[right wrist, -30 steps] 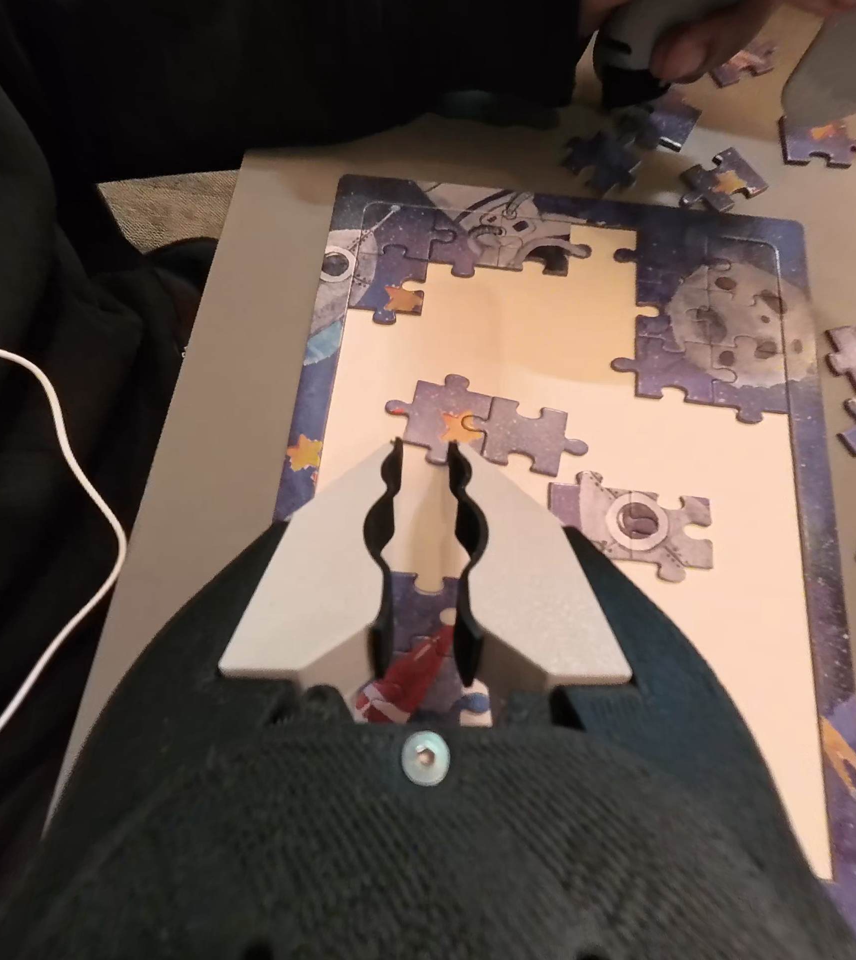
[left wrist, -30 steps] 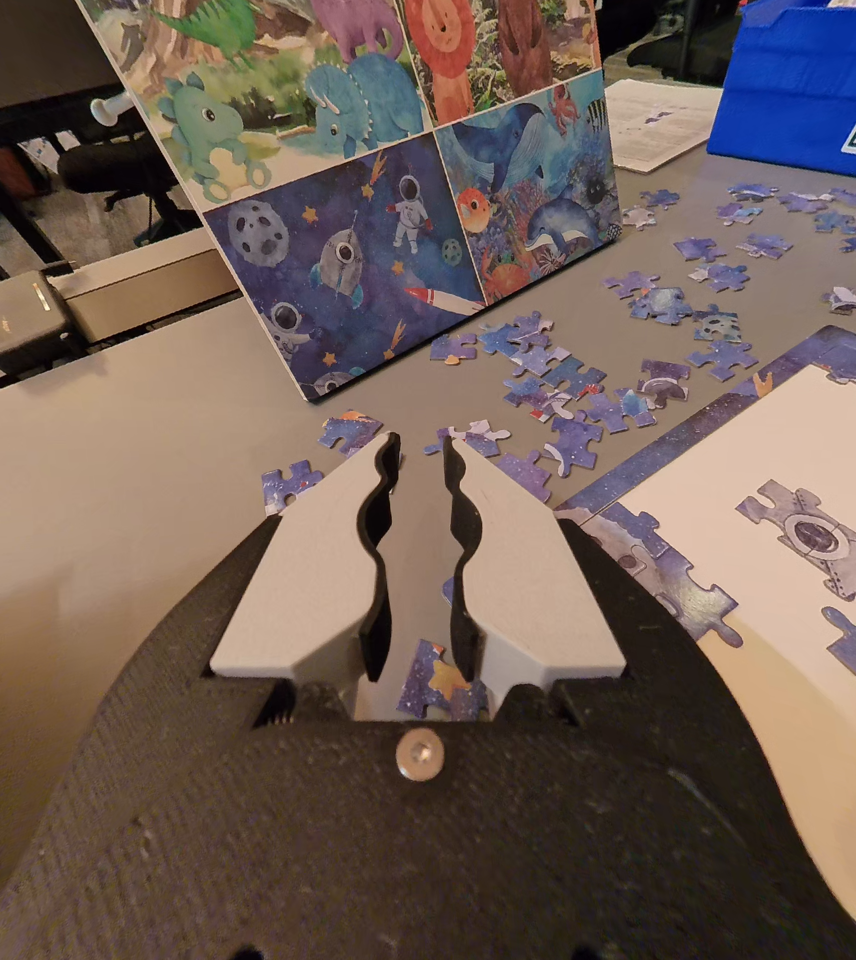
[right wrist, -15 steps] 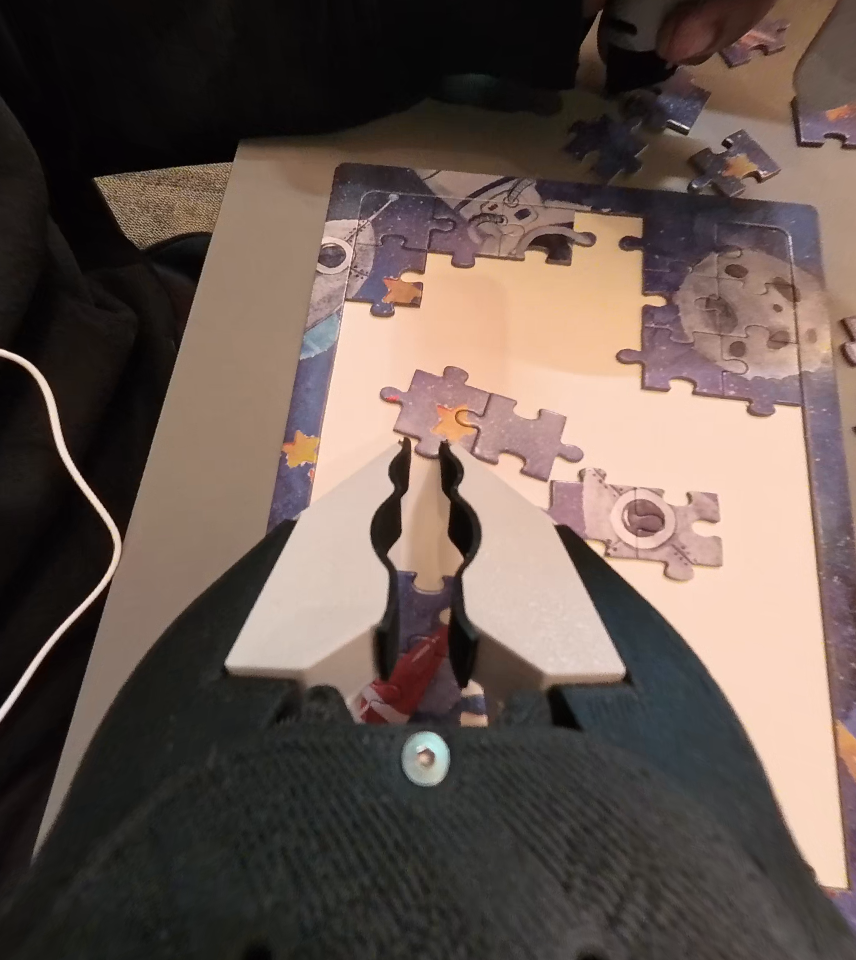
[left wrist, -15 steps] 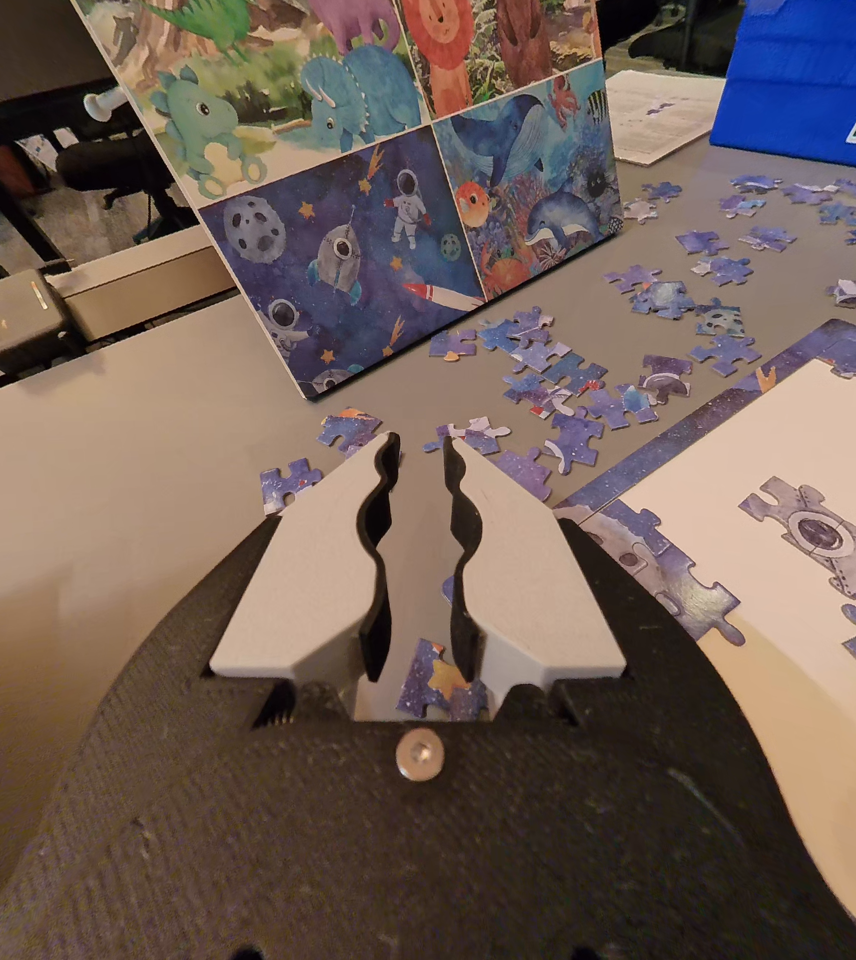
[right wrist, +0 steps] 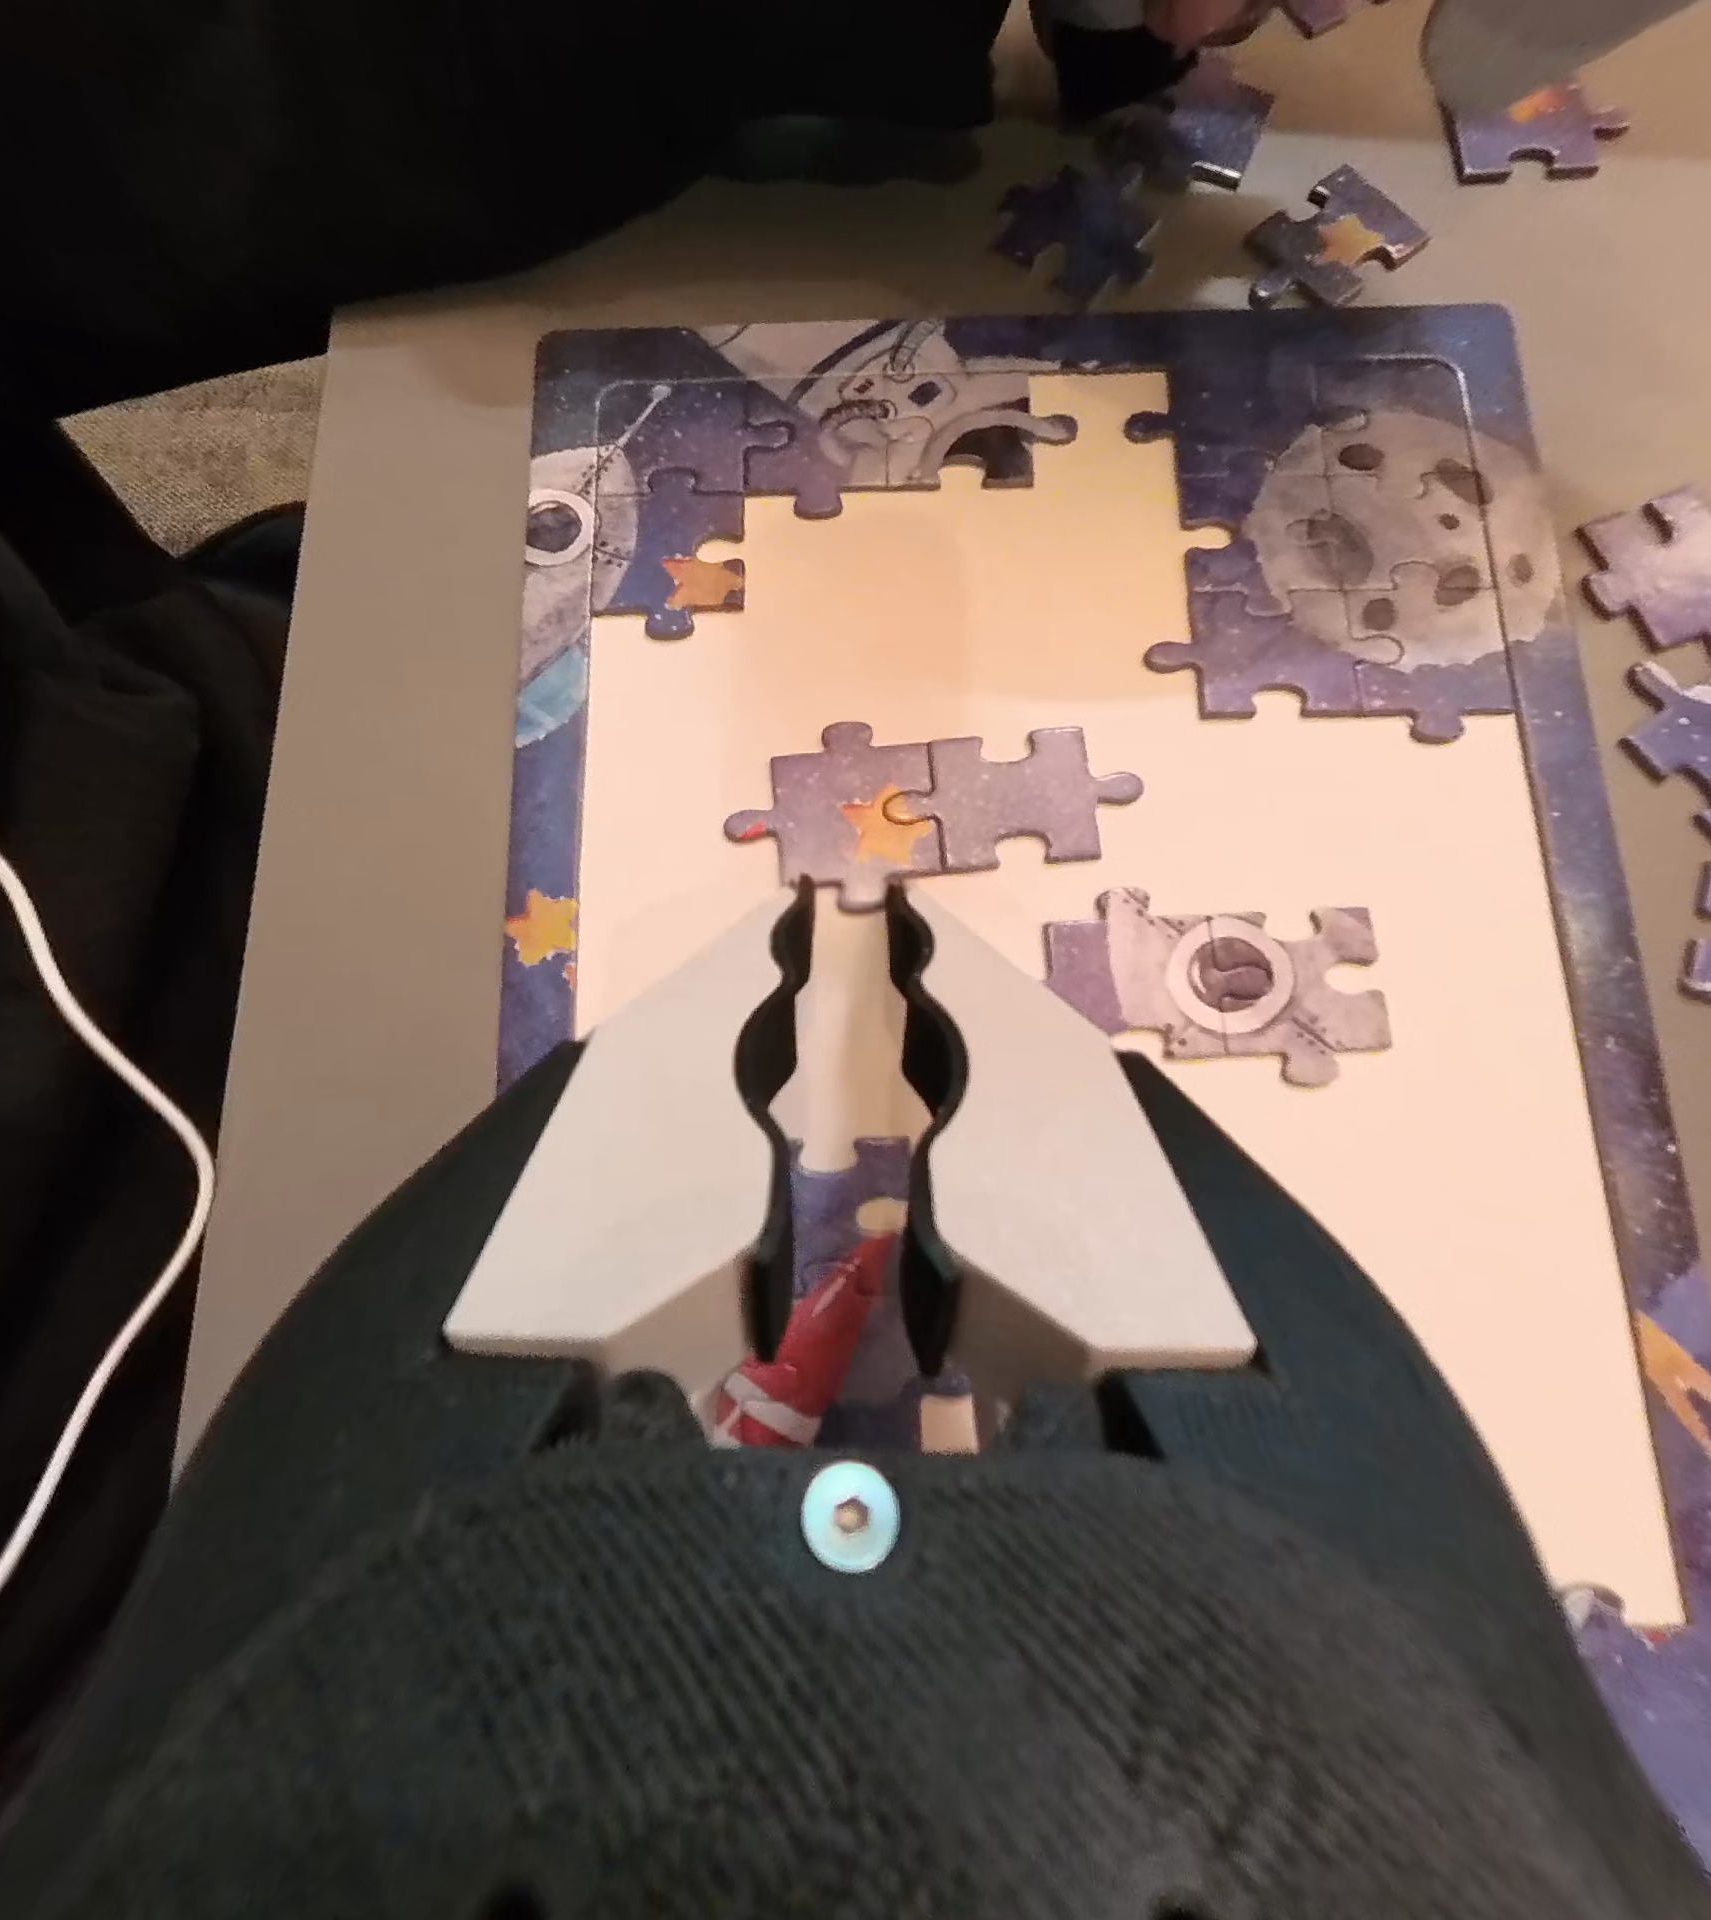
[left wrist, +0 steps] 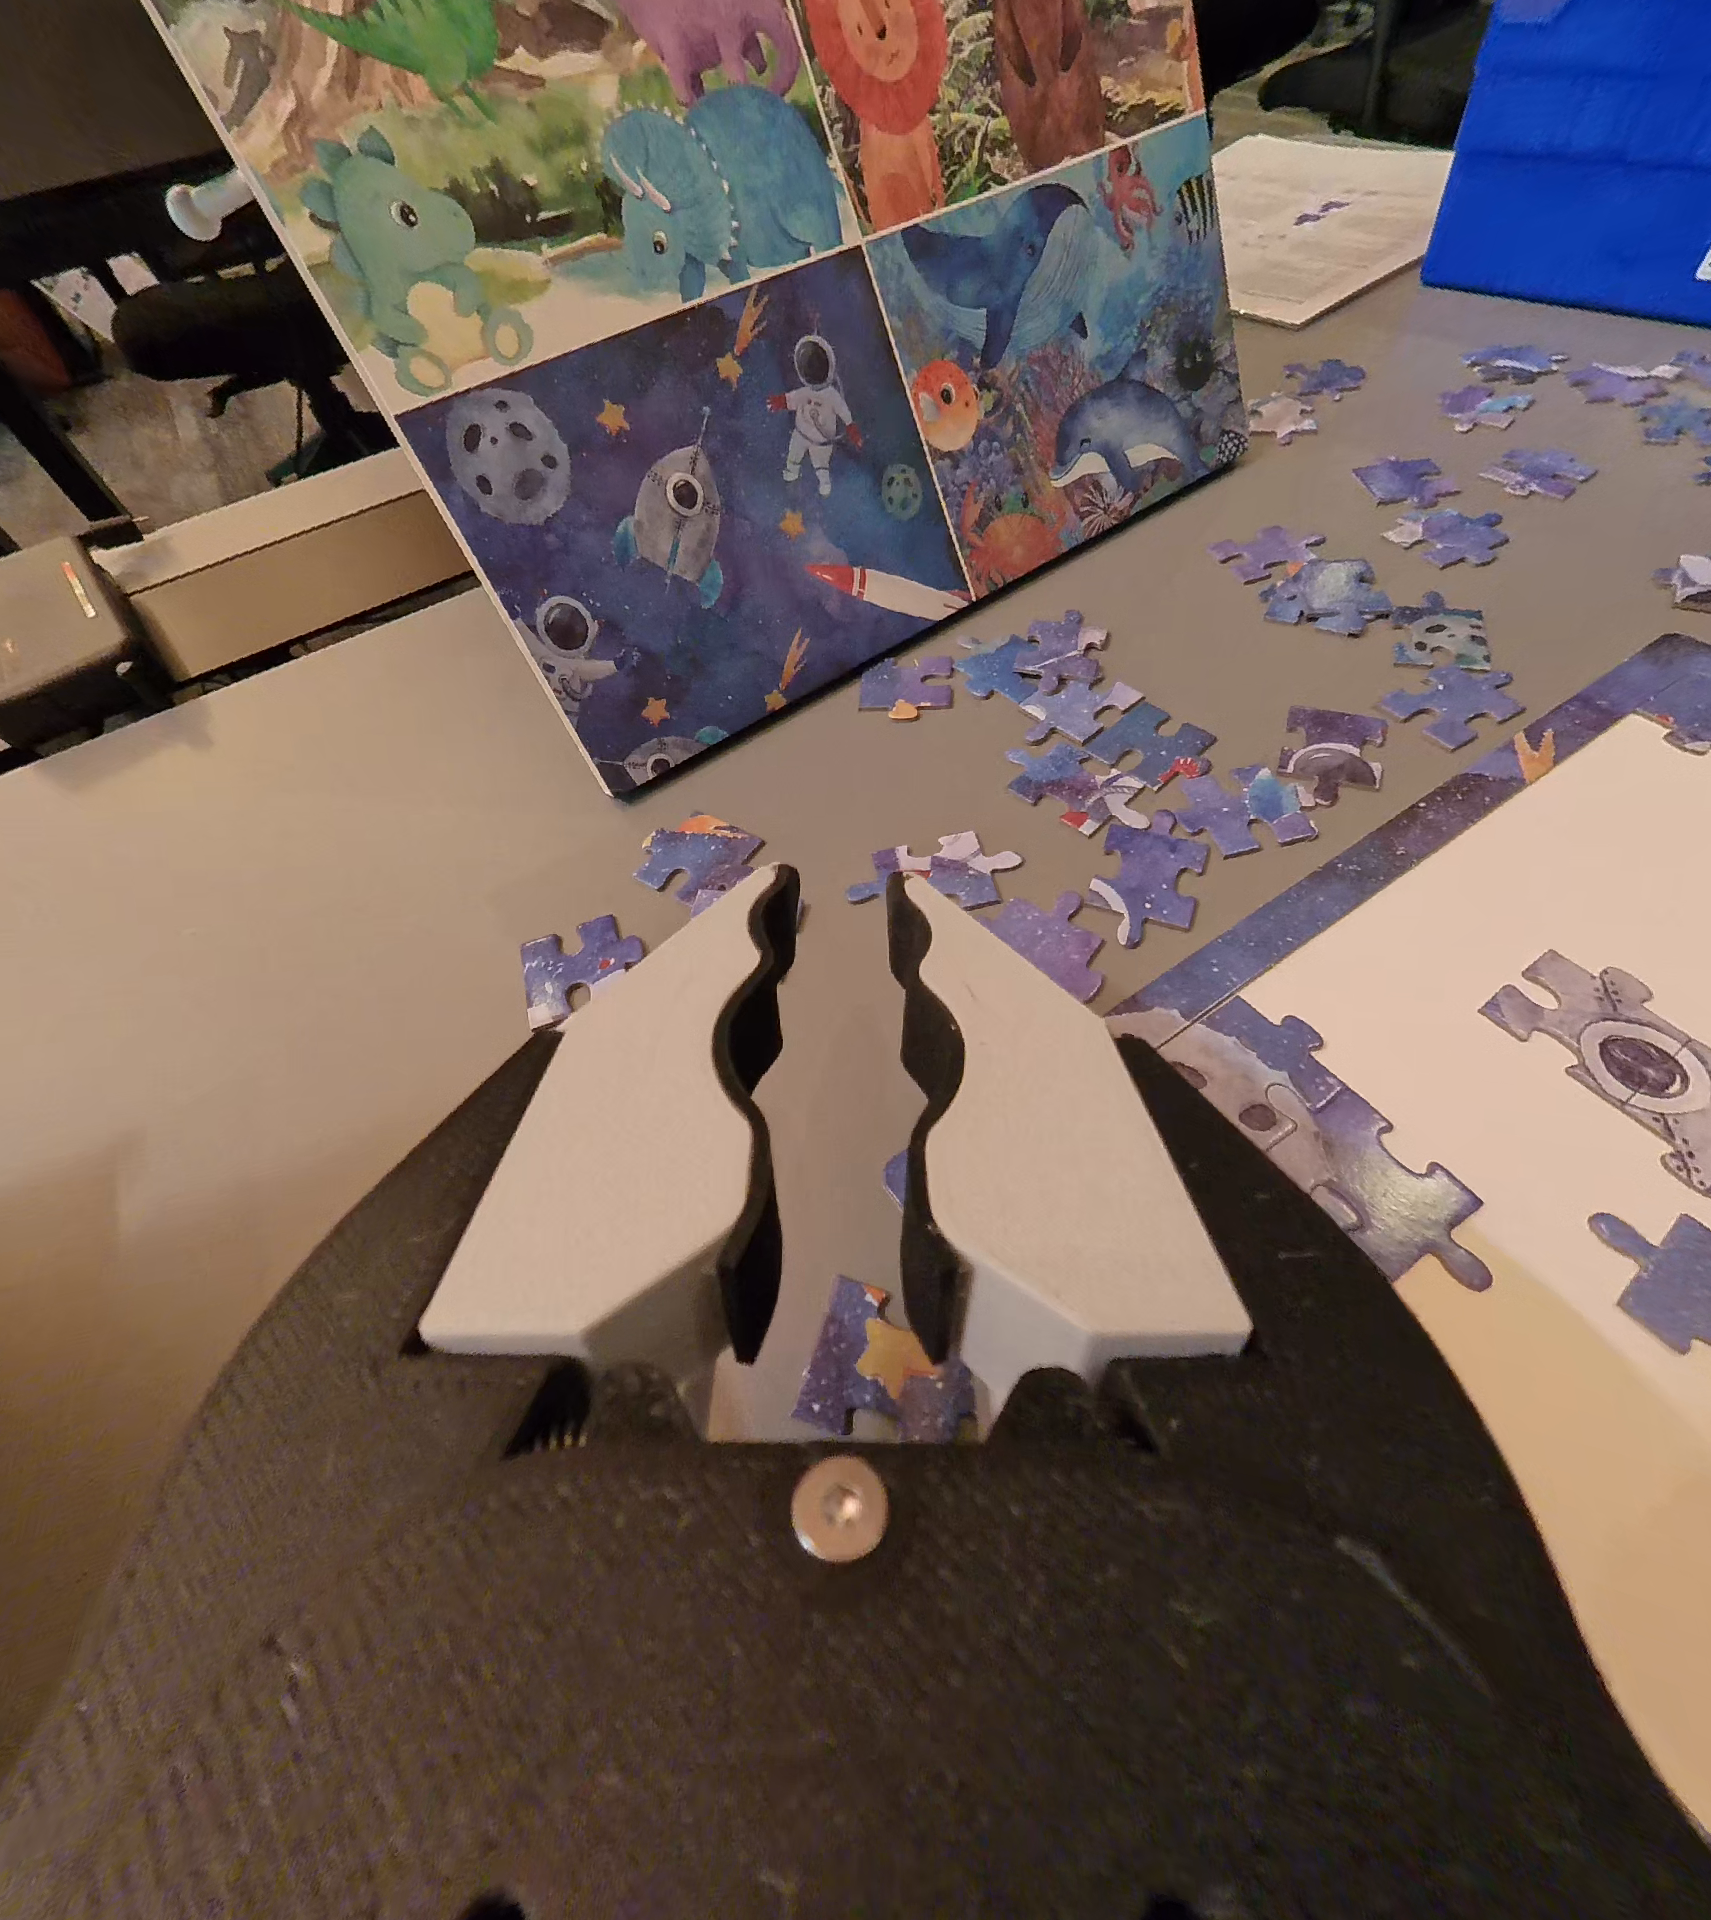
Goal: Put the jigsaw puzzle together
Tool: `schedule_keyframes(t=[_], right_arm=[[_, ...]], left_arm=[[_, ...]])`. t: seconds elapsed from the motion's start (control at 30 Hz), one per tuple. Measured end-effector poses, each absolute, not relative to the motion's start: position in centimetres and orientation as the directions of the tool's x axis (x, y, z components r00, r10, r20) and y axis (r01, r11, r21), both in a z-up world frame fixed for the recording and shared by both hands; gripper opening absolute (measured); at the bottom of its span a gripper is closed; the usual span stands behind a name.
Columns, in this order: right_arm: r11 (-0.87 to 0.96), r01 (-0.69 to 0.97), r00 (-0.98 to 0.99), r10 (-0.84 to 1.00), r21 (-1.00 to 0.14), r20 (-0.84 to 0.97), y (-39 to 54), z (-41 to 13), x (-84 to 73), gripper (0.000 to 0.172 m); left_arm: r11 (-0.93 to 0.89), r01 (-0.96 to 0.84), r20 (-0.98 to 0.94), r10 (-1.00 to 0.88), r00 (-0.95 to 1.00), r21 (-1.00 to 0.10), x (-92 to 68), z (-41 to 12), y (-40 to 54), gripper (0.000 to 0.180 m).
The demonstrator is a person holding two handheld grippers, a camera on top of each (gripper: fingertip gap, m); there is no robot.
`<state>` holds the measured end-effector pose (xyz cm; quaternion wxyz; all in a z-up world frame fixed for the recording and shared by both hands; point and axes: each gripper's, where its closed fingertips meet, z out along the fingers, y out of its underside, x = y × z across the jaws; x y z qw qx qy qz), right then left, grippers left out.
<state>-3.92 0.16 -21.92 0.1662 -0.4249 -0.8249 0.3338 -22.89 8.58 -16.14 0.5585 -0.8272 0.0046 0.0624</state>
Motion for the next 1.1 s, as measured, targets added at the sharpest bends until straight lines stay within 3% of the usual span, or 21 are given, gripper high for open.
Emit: schedule_keyframes(t=[0.53,1.1], right_arm=[[0.499,0.647,-0.627,0.779,-0.577,-0.030,0.3,-22.1,-4.6,0.007],[0.474,0.641,-0.615,0.788,-0.604,-0.034,-0.2,-21.7,-2.8,0.007]], left_arm=[[-0.372,-0.077,-0.107,0.061,0.992,-0.925,-22.9,-16.0,8.6,0.015],[-0.366,-0.076,-0.106,0.062,0.992,-0.928,-22.9,-15.9,8.5,0.016]])
